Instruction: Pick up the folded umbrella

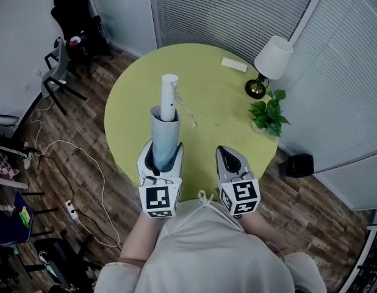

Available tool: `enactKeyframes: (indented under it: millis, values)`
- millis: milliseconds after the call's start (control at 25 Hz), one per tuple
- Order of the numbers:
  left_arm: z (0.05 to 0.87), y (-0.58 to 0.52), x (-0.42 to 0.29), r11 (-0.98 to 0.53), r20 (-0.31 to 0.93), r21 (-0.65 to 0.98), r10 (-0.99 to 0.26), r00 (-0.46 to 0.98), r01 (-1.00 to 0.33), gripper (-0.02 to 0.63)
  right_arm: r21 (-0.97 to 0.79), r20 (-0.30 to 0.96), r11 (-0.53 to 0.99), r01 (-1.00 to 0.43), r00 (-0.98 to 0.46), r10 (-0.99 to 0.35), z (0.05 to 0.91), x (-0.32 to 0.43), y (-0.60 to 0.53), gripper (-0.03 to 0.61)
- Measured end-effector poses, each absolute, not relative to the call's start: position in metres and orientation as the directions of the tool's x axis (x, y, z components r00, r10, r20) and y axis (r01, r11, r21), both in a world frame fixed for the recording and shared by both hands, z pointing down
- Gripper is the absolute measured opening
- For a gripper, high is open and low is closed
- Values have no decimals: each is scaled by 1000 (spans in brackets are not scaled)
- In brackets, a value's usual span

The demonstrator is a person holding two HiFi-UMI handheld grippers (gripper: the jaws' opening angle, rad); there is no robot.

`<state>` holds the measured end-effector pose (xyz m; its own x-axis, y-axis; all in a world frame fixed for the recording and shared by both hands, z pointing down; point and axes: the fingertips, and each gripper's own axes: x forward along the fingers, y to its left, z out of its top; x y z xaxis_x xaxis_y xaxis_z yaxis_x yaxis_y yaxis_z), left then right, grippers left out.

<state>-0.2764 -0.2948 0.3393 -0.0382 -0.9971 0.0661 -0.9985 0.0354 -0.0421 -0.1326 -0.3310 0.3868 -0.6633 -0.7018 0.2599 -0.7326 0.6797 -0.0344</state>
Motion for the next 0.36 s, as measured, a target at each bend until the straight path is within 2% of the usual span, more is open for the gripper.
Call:
enactKeyframes:
  millis: [360]
  values:
    - [342,-286,-279,16,71,-35,-997,-18,-999,288,-32,256,686,-727,-670,-697,388,-137,-324,-2]
